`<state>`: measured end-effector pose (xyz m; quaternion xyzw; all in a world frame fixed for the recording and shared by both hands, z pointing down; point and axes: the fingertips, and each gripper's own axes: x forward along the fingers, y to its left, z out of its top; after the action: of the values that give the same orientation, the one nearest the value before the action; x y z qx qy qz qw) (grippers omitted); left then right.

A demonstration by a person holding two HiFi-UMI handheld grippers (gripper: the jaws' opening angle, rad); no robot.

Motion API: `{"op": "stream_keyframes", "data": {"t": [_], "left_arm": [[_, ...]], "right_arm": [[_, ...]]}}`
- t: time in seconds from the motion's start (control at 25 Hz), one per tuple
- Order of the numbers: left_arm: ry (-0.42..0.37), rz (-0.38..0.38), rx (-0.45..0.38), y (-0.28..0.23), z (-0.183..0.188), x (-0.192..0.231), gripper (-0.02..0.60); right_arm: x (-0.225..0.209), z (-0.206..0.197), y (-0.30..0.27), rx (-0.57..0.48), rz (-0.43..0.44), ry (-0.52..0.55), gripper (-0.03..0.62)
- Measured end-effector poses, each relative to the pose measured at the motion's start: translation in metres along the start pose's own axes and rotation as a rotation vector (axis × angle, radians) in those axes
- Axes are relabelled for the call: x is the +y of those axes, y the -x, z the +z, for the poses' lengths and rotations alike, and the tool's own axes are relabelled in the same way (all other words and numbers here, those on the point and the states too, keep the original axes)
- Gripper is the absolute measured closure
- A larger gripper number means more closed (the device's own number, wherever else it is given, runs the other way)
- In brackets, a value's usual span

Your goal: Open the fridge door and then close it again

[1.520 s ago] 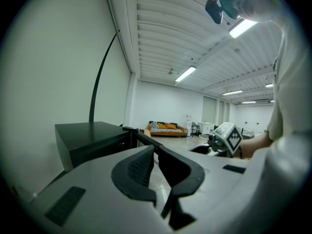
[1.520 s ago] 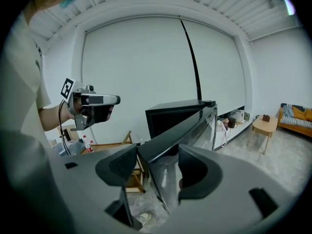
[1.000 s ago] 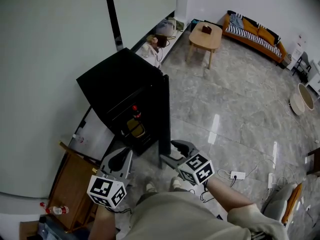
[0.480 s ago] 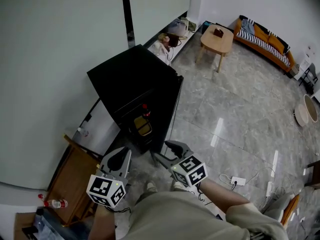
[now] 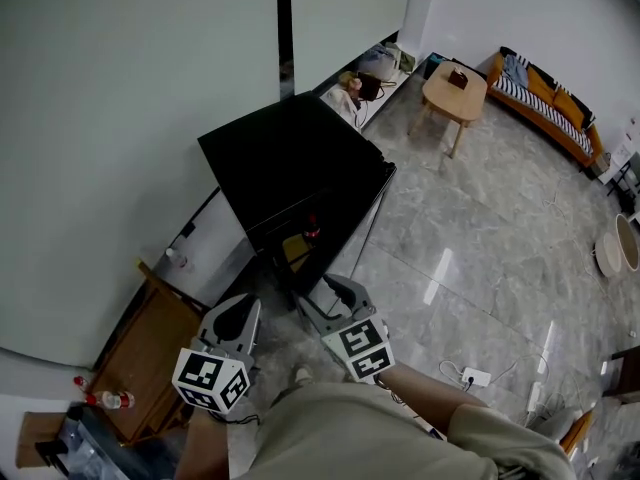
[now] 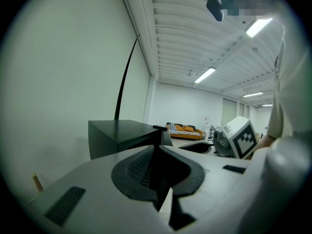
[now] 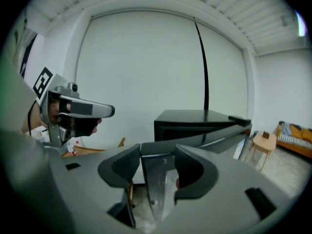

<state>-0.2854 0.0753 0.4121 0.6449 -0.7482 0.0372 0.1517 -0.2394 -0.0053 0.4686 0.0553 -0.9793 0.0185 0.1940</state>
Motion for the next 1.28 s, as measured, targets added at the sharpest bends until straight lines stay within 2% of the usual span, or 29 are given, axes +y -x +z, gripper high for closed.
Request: {"op": "stream_keyframes", "data": {"t": [0.12, 0.2, 0.32, 0.44, 1.28], "left_arm": [[0.003, 0.013, -0.003, 0.001, 0.000, 0.013, 0.552], [0.006, 0.021, -0.004, 0.001, -0.001, 0.020, 0.552], [0.012, 0.032, -0.006, 0.002, 0.000, 0.029, 0.552], [0.020, 0.050, -0.006, 0.003, -0.001, 0.043, 0.552], [0.048, 0.070, -0.013, -0.007, -0.003, 0.092, 0.552]], "right_arm": [[0.008, 0.023, -0.016, -0.072, 0.016, 0.104, 0.393], [0.011, 0.024, -0.030, -0.053, 0.050, 0.123, 0.393], [0.012, 0.021, -0.046, -0.007, 0.091, 0.112, 0.399], [0.013, 0.025, -0.056, -0.005, 0.111, 0.097, 0.399], [0.009, 0.051, -0.132, 0.010, 0.112, 0.117, 0.399]]}}
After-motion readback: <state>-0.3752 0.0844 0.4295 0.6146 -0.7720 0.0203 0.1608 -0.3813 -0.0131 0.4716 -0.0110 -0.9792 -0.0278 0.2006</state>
